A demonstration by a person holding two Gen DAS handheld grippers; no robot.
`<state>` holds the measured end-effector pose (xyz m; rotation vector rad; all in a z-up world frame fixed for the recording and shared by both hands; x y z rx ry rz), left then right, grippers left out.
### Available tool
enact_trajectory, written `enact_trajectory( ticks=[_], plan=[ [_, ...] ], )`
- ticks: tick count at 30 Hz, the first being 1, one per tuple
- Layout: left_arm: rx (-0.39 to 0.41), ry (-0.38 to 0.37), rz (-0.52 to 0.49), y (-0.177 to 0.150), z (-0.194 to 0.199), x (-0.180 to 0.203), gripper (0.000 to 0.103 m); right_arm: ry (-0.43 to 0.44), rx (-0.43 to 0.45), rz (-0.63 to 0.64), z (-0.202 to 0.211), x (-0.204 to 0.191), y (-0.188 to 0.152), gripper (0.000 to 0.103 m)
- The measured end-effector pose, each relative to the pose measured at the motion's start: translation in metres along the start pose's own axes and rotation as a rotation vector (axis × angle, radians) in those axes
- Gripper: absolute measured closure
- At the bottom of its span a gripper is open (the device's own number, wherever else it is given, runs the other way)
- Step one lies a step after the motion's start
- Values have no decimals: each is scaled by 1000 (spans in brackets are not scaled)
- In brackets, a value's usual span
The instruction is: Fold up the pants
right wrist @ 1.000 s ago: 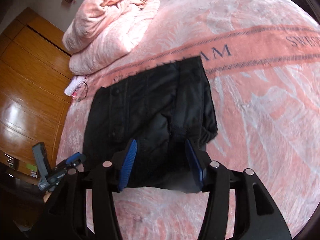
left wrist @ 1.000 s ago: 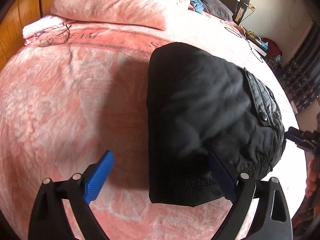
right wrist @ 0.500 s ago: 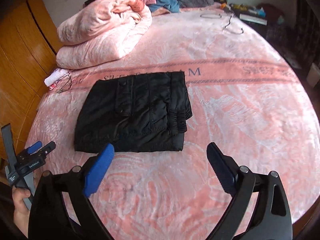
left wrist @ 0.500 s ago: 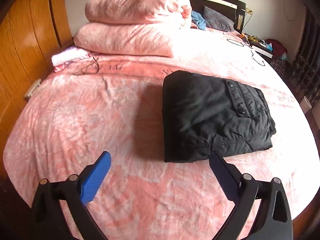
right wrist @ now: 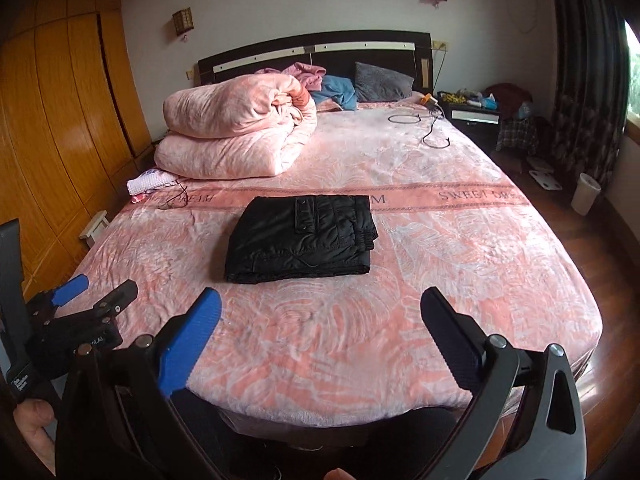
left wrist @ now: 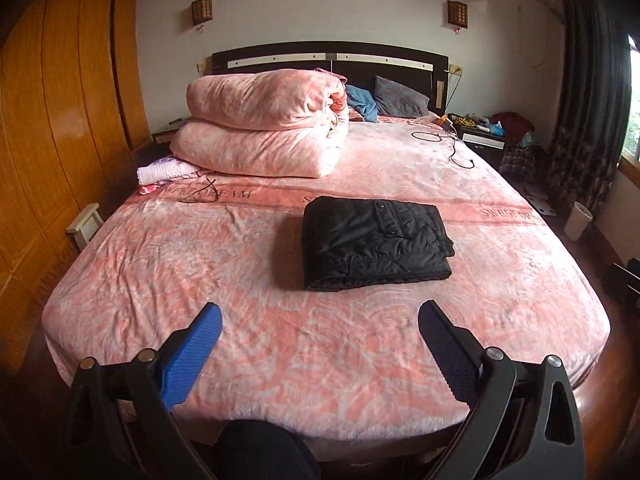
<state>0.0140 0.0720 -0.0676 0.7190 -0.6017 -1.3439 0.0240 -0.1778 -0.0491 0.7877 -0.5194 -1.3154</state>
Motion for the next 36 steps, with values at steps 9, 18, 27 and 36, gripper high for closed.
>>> enact_trajectory(
  ticks=[9, 18, 27, 36],
  plan=[
    [32, -26, -5, -30, 87, -2, 4, -15, 65, 33, 75, -12, -34, 3],
    [40, -34, 15, -41, 112, -5, 4, -1, 61, 27, 97, -20, -54, 3],
    [10, -27, 30, -45, 97, -8, 4, 10, 57, 36, 92, -23, -49, 3],
    [23, -52, 12, -34, 97, -5, 4, 11, 41, 40, 79, -26, -42, 3]
  ],
)
Point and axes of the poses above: each gripper's, at about its wrist camera, not at the fingertips, and z roughly against the way its jaws point, x to its right, y to its top, the point moved 2 cm from there along -z, roughly the way its jaws point, and after that the axes turned 1 degree about y, right-handed, at the moved point
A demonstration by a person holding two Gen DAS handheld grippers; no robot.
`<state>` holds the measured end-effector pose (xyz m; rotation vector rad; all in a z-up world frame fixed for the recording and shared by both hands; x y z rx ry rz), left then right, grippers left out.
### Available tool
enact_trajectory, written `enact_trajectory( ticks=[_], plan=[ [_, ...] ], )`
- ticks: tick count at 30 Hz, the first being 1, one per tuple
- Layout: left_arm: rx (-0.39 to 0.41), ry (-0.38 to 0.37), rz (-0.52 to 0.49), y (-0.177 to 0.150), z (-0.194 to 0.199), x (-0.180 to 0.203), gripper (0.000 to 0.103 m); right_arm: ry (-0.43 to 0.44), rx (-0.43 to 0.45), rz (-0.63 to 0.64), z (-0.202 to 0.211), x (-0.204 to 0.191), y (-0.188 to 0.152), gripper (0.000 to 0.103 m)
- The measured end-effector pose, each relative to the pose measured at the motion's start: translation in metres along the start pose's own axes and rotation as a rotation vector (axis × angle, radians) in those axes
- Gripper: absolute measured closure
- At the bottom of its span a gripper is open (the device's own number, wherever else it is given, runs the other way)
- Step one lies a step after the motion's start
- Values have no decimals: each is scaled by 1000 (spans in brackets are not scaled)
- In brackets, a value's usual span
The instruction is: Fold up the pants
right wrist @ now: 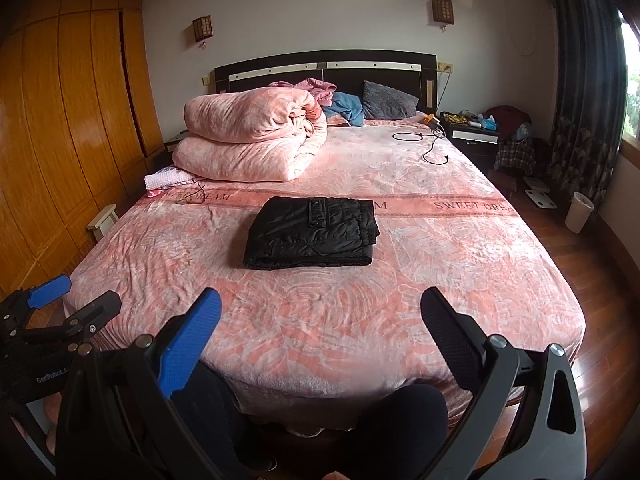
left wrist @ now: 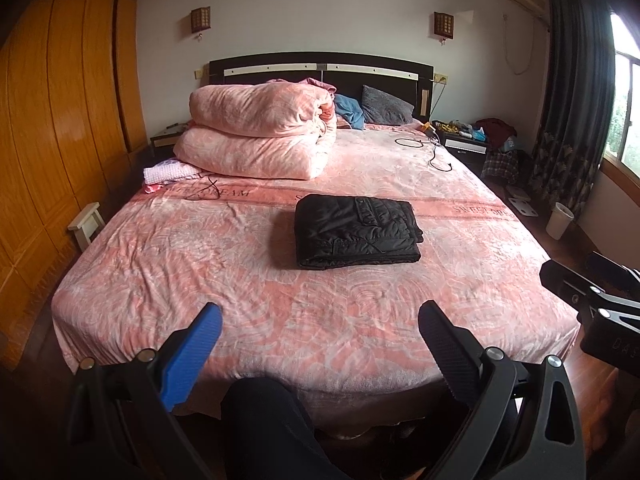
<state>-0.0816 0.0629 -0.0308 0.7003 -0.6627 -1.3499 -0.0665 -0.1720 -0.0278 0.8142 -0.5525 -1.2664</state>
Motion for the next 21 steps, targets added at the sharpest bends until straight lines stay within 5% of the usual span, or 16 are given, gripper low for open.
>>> enact_trajectory(
  ticks=[11, 21],
  plan=[
    [-22, -45, 41, 4, -13, -4, 4, -3, -13, 19, -13, -4, 7, 3],
    [-3, -12, 27, 5, -13, 0, 4, 0, -20, 22, -19, -4, 7, 3]
  ],
)
Point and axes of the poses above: each gripper's, at about its wrist camera, not at the fingertips, and z roughly against the way its jaws point, x to its right, y to its top, the point moved 2 cm from there along -z, roughly the way its jaws point, and after that the axes turned 1 degree about y, right-handed, at the moved point
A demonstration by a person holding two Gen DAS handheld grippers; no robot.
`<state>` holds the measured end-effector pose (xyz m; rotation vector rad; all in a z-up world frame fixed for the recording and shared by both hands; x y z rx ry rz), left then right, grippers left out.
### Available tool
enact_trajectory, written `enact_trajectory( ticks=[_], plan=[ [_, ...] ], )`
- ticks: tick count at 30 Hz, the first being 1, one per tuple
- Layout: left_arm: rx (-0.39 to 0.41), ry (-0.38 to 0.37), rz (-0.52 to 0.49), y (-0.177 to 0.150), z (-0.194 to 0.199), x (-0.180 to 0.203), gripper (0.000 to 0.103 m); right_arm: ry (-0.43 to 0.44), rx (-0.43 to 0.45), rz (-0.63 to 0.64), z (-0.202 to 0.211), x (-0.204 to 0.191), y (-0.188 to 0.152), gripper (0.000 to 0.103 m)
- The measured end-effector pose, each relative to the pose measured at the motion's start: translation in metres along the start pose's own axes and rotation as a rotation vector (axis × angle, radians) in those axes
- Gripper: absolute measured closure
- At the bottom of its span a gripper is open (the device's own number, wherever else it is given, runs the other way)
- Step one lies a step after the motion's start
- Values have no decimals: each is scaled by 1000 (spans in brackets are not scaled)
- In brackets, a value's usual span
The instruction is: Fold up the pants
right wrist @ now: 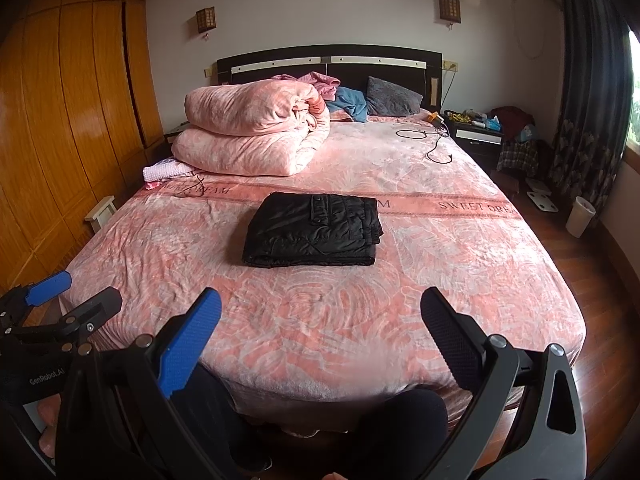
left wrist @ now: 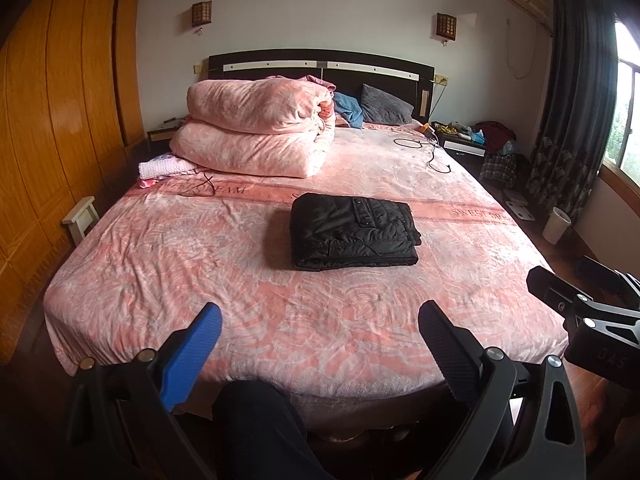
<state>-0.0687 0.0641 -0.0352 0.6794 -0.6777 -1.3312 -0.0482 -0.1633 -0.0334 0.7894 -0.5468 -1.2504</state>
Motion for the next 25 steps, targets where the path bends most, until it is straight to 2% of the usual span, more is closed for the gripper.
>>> enact_trajectory(
  ticks=[15, 25],
  plan=[
    [-9, -13, 10, 0, -2, -2, 4, -8, 12, 1, 2, 2, 4, 3],
    [4, 26, -14, 0, -2, -4, 4, -9, 8, -2, 1, 3, 6, 3]
  ],
)
Point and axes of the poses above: each gripper's, at about its wrist camera, not at the fingertips, and z roughly against the way its jaws point, x to its right, y to its top, the point moved 2 cm from there along -z, roughly the way its jaws point, and after that the axes turned 1 degree about y, right-handed, at the moved point
